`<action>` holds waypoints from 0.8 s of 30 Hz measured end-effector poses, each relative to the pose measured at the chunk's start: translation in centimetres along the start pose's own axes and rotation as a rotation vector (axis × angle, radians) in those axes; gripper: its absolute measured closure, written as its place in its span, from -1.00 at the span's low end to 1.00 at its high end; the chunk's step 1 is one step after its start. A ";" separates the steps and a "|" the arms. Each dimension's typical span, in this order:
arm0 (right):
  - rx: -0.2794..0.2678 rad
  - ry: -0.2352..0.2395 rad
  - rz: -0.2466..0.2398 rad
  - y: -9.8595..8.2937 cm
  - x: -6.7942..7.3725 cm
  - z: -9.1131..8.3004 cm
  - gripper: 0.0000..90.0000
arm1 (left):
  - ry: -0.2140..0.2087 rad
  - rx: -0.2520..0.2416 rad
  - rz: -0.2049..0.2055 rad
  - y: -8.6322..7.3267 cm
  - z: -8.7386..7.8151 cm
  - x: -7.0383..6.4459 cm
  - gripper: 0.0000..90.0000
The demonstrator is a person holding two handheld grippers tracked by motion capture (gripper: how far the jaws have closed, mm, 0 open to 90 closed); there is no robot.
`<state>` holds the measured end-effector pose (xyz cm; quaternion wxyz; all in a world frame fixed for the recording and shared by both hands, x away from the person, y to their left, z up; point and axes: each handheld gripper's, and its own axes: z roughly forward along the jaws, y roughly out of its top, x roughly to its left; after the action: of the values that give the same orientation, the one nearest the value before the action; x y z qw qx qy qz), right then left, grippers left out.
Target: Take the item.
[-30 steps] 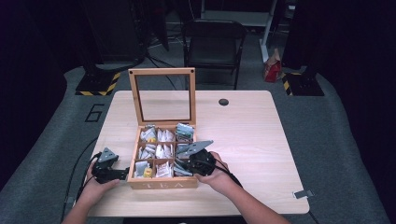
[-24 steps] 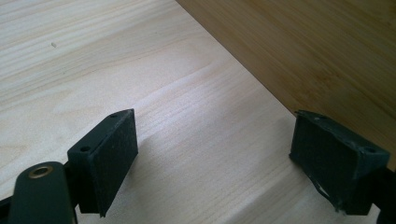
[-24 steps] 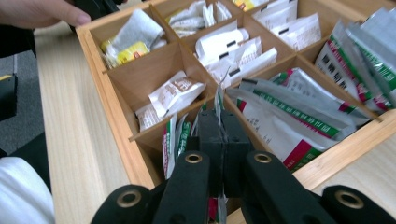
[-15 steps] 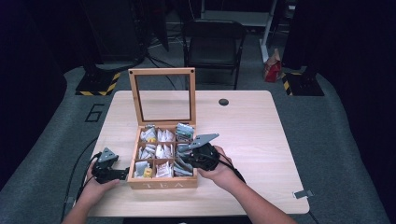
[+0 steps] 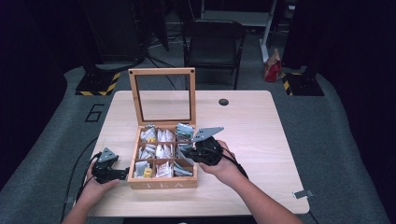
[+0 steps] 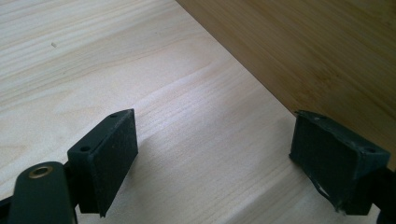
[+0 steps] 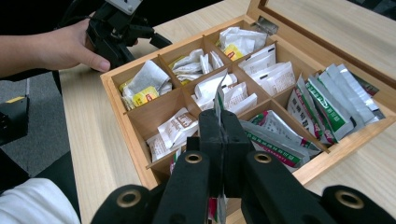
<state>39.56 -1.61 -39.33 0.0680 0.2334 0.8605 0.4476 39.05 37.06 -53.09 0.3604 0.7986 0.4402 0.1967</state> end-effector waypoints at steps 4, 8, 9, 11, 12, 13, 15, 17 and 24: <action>-0.008 -0.002 0.003 0.2 0.0 -0.3 1.00 | -0.002 0.004 0.001 0.0 0.0 0.0 -0.68; -0.010 -0.005 -0.006 0.4 0.0 -0.4 1.00 | -0.001 0.004 0.001 0.0 0.0 0.0 -0.68; -0.011 -0.004 -0.010 0.4 -0.1 -0.5 1.00 | -0.001 0.005 0.002 0.0 0.0 0.0 -0.68; -0.012 -0.006 -0.005 0.4 -0.1 -0.5 1.00 | 0.000 0.000 0.001 0.0 0.0 0.0 -0.68; -0.014 -0.007 0.000 0.4 -0.1 -0.6 1.00 | 0.000 0.000 0.000 0.0 0.0 0.0 -0.68; -0.015 -0.010 0.003 0.4 -0.1 -0.6 1.00 | -0.001 0.000 0.000 0.0 0.0 0.0 -0.68; -0.015 -0.013 0.005 0.4 -0.2 -0.7 1.00 | -0.001 -0.001 -0.001 0.0 0.0 0.0 -0.68; -0.018 -0.018 0.011 0.3 -0.3 -0.8 1.00 | -0.004 0.009 0.002 0.0 -0.1 0.0 -0.68; -0.023 -0.042 0.018 0.2 -1.0 -1.5 1.00 | 0.001 0.000 0.001 0.0 0.0 0.0 -0.68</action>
<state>40.02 -3.11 -38.42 0.0848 0.2495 0.8516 0.4532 39.06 37.07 -53.08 0.3601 0.7988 0.4397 0.1972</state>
